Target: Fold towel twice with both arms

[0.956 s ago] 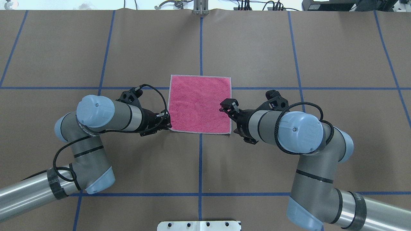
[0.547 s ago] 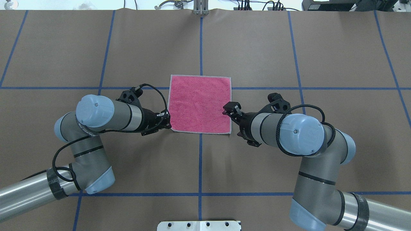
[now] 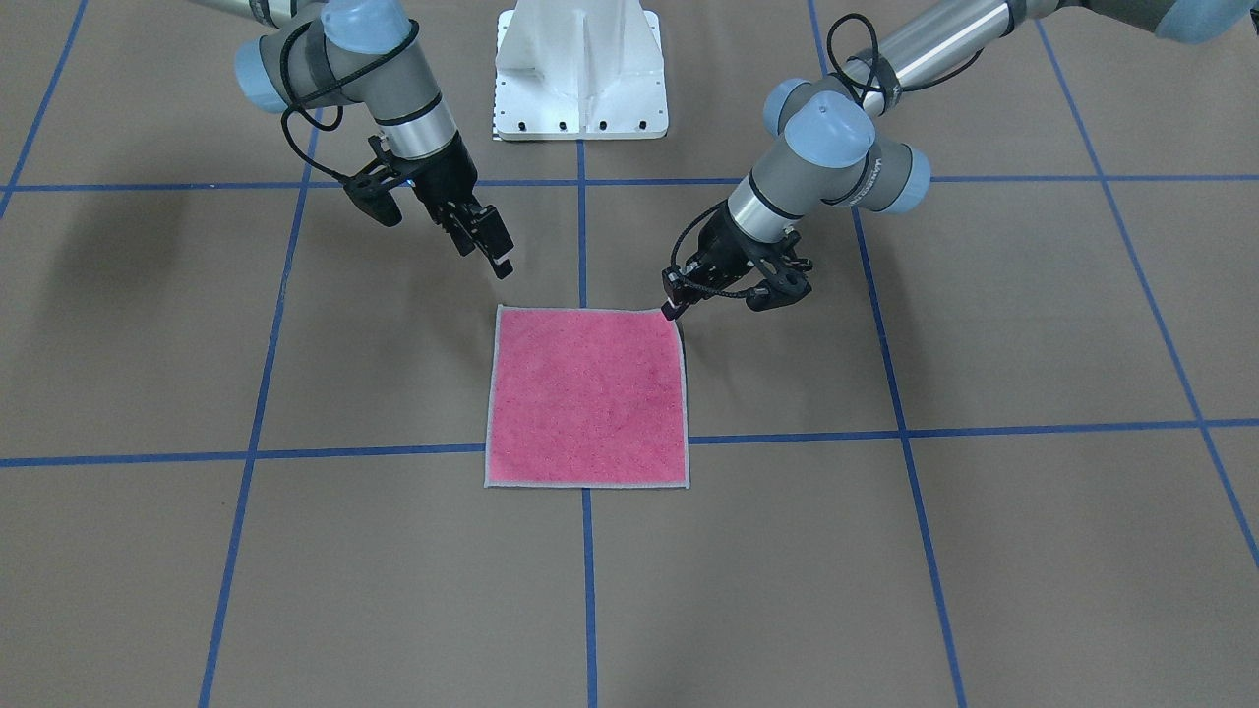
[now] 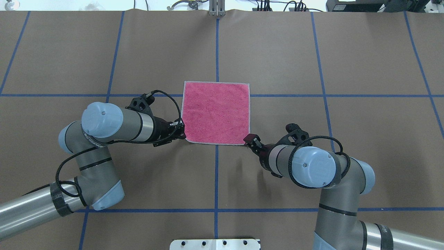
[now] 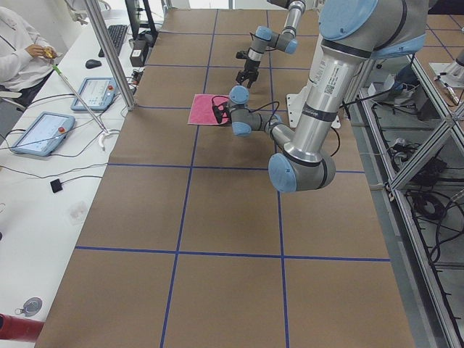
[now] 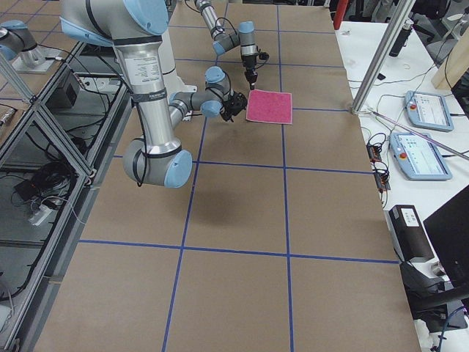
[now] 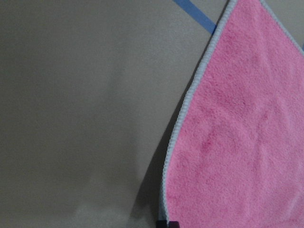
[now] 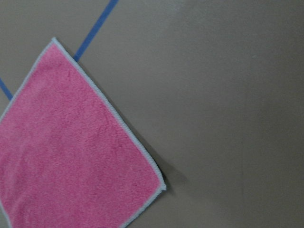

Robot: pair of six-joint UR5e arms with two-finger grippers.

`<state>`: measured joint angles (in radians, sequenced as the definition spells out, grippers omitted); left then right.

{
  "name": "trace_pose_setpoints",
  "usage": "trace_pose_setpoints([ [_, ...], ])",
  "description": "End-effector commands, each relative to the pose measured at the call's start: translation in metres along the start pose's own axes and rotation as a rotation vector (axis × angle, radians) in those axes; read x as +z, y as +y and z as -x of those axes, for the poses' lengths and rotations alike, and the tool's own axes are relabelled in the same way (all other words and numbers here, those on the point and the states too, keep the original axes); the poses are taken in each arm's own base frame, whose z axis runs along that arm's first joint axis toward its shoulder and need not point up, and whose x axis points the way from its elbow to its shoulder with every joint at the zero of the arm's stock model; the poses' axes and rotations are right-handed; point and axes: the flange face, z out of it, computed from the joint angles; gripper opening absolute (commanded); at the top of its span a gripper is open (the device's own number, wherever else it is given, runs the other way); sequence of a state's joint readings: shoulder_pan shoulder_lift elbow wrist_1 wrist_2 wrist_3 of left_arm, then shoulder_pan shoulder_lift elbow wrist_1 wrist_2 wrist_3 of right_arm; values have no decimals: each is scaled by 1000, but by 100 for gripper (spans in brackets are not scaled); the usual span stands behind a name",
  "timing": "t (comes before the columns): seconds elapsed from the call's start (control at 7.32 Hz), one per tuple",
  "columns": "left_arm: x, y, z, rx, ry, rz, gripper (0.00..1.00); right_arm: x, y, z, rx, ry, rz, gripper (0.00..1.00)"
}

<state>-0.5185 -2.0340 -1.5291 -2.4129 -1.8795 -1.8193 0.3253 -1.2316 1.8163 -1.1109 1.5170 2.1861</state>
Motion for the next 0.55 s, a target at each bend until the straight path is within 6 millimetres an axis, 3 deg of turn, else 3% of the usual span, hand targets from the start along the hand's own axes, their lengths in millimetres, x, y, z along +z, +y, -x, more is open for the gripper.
trace_pose_setpoints([
  [0.0,0,1,0,1,1,1,0,6,5,17,5,-1,-18,66],
  [0.14,0,0,0,0,0,0,0,9,6,26,8,11,-33,59],
  [0.41,-1,0,-1,1,2,0,0,15,-3,31,8,14,-51,58],
])
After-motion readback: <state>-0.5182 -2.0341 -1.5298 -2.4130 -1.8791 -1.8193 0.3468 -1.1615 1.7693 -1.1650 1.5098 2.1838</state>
